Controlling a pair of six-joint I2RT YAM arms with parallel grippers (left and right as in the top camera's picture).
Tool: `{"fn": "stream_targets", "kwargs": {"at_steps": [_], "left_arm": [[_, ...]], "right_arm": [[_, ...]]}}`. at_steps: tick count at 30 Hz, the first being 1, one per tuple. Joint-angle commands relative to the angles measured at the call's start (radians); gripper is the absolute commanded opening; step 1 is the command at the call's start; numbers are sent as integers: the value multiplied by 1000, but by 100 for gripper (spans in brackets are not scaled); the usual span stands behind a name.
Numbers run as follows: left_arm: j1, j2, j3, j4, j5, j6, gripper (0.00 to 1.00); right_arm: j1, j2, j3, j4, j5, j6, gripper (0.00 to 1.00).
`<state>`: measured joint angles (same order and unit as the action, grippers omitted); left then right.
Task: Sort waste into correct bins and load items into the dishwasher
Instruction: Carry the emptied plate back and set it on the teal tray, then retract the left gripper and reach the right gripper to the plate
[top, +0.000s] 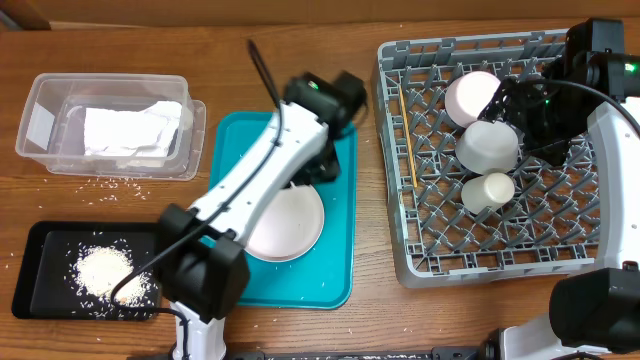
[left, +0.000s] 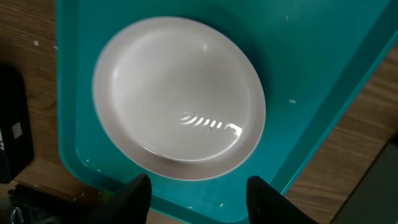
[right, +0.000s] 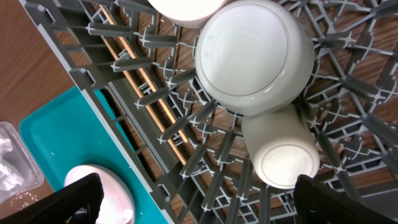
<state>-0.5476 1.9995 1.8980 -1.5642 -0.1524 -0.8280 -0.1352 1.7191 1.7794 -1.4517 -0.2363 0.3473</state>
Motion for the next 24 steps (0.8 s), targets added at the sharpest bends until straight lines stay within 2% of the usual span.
{"fn": "stream_targets", "kwargs": {"at_steps": [1,6,7,8,9,10,12,16,20,24], "left_arm": [[133,-117,85,-66,-35,12,53],[422,-282,97,-126,-43,38,57],[522,-319,96,-126,-29,48,56],[619,-351,96,-126,-17,56,61],[732,-378,96,-126,-5,74,86],[797,-388,96,-126,9,88,100],[938,-398,96,-126,61,158,100],[1106,-398,85,-126,120,313,100],[1221,-394,79,-126,120,338,100],[1249,-394,79,-126,120,338,100]], "right_arm": [[-1,-35,2,3,0,5,100],[-1,-35,2,3,0,5,100],[-1,-35,2,3,0,5,100],[-1,-35,2,3,0,5,100],[-1,-35,2,3,0,5,100],[-1,-35,2,3,0,5,100],[-1,-35,2,3,0,5,100],[-1,-35,2,104,-3,6,100],[-1,-35,2,147,-164,6,100],[0,-35,2,150,-319,6,100]]}}
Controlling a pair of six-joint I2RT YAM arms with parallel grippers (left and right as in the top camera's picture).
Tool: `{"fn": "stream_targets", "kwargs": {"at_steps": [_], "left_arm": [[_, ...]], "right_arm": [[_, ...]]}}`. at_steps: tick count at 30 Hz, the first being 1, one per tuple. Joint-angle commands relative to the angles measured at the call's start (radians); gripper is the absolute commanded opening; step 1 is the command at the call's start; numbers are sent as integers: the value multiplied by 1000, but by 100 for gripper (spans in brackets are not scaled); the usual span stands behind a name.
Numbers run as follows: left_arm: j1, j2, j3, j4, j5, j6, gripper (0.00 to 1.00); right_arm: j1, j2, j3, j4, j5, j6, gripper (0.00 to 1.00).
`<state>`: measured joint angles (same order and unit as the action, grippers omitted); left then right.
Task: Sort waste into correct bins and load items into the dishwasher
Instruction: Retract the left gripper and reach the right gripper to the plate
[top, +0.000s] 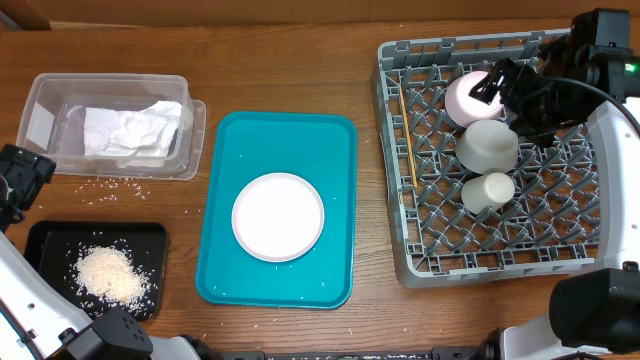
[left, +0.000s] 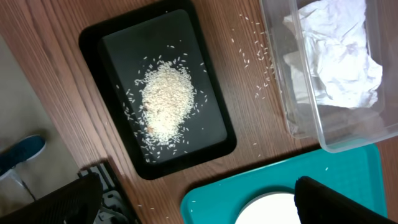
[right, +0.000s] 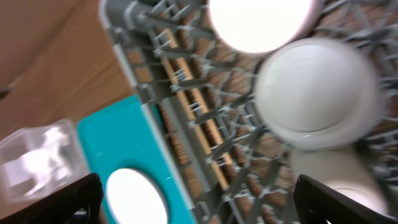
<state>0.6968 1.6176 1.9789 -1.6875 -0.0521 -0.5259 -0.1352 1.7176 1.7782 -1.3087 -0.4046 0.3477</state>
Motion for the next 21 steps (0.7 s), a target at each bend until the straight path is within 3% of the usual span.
{"fn": "stream_targets", "kwargs": {"at_steps": [1,5,9,15,21], "left_arm": [[4,-12,-2,-2,19,36,100],[3,-12,-2,-2,19,36,100],[3,-12,-2,-2,19,36,100],[3,-12,-2,-2,19,36,100],[3,-12,-2,-2,19,36,100]], "right_arm": [[3,-33,3,6,-180,5,100],[84,-32,2,-34,-192,-60,100],[288,-15,-24,-55,-27,-60,100],[572,24,-71,18,73,-64,100],[677,49,-71,136,97,-63,100]]}}
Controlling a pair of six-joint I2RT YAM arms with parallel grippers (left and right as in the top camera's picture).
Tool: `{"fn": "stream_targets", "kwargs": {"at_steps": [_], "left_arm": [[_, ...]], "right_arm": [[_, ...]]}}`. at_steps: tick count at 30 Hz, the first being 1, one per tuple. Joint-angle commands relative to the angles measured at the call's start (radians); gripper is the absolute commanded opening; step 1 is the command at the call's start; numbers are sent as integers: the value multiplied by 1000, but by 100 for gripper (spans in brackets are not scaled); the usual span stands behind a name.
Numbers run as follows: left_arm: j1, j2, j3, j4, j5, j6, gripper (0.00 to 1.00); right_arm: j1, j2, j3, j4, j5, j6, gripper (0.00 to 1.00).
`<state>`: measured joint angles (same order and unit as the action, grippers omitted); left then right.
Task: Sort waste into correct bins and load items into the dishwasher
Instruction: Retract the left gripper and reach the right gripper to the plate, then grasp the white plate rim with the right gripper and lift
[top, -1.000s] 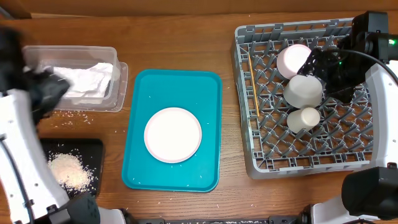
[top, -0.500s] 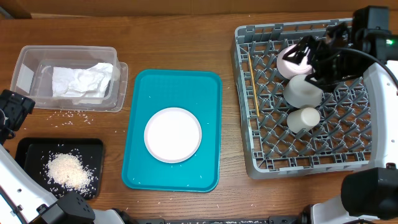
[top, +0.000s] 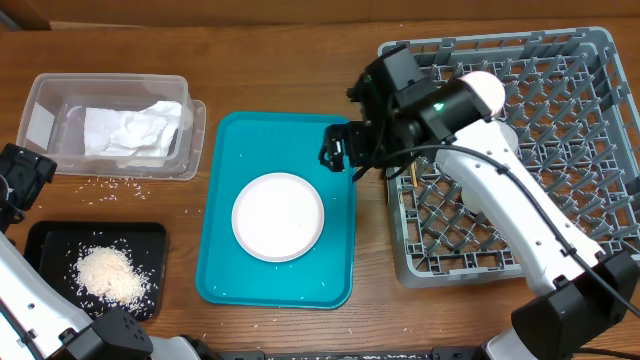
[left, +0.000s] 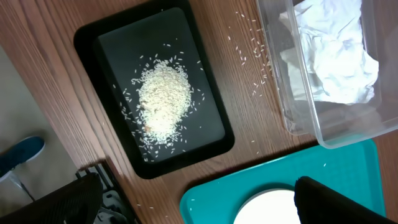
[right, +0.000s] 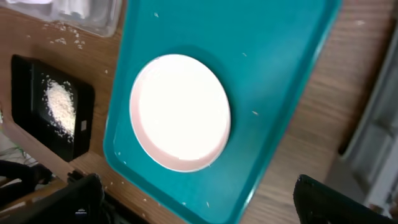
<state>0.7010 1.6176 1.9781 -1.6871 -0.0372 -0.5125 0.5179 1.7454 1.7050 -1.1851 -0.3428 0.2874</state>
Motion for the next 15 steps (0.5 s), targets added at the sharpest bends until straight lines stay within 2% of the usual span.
{"fn": "stream_targets", "kwargs": {"at_steps": [1,3,4,8,9,11,15], "left_arm": [[-1,-12,-2,-2,5,23,100],[-1,-12,-2,-2,5,23,100],[-1,-12,-2,-3,5,23,100],[-1,-12,-2,-2,5,23,100],[-1,-12,-2,-2,5,23,100],[-1,-12,-2,-2,5,23,100],[-1,-12,-2,-2,5,23,100]], "right_arm": [[35,37,2,10,49,2,100],[61,82,-3,14,58,2,98],[69,101,-5,14,59,14,94],[104,205,-6,27,58,94,69],[122,259,-6,48,58,114,58],[146,336,-6,87,59,137,49],[161,430,-6,134,66,137,48]]}}
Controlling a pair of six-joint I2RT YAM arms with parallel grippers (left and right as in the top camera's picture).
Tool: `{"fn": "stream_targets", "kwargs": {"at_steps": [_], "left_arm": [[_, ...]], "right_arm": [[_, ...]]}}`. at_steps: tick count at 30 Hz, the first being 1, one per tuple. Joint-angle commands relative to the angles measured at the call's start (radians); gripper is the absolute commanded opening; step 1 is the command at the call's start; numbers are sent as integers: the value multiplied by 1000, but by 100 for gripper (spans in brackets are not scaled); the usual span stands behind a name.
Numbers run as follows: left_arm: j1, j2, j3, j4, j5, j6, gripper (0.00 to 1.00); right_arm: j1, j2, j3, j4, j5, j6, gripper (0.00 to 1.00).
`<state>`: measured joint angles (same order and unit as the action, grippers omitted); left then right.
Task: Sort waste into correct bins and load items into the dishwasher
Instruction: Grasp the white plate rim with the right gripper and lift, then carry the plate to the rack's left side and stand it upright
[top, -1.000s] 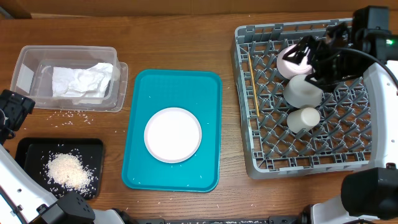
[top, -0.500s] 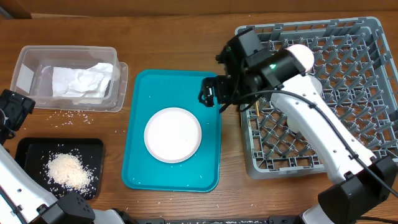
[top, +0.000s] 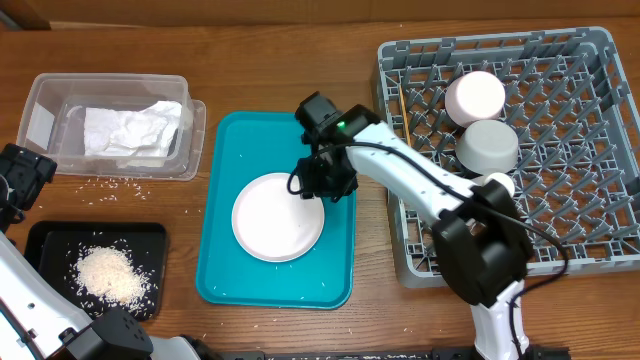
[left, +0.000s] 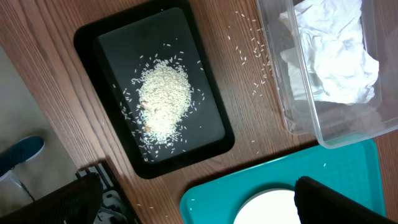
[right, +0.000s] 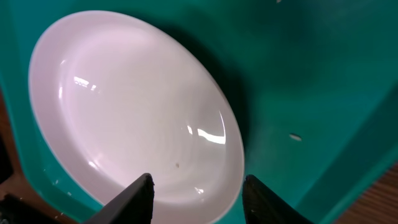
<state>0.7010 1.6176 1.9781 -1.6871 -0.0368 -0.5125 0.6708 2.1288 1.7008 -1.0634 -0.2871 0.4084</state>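
Note:
A white plate (top: 278, 217) lies on the teal tray (top: 240, 150). My right gripper (top: 316, 184) hangs open just over the plate's right edge. In the right wrist view the plate (right: 124, 118) fills the frame, and the gripper (right: 199, 202) has its dark fingertips (right: 135, 199) spread on either side of the plate's near rim with nothing between them. The grey dish rack (top: 405, 262) at the right holds a pale bowl (top: 474, 95), a grey bowl (top: 488, 145) and a cup partly behind the arm. My left gripper (top: 20, 175) stays at the far left edge, open (left: 199, 208).
A clear bin with crumpled white paper (top: 110, 125) stands at the back left, with rice grains scattered before it. A black tray with a rice pile (top: 100, 272) sits at the front left. Wooden chopsticks (top: 404, 120) lie along the rack's left side.
My right gripper has moved from the tray's back right corner down to the plate's right edge, so the plate looms much larger in its wrist view. The left arm has not moved.
First my left gripper hung open over the plate while the right one was over the rack's bowls. Then the left arm was back at the far left edge. The right arm then stood by the tray's corner, and now sits low over the plate.

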Motion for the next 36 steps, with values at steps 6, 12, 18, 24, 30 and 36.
{"fn": "stream_targets", "kwargs": {"at_steps": [6,12,18,24,30,36], "left_arm": [[-1,-12,-2,-2,4,23,100],[-1,-12,-2,-2,4,23,100],[-1,-12,-2,-2,4,23,100],[-1,-12,-2,-2,4,23,100],[-1,-12,-2,-2,4,23,100],[-1,-12,-2,-2,4,23,100]], "right_arm": [[9,137,-2,20,21,16,41],[8,138,0,8,24,16,10],[-51,86,119,-124,93,15,4],[-180,-109,343,-332,391,16,4],[-327,-261,389,-365,674,16,4],[-405,-274,355,-359,987,61,4]]}}
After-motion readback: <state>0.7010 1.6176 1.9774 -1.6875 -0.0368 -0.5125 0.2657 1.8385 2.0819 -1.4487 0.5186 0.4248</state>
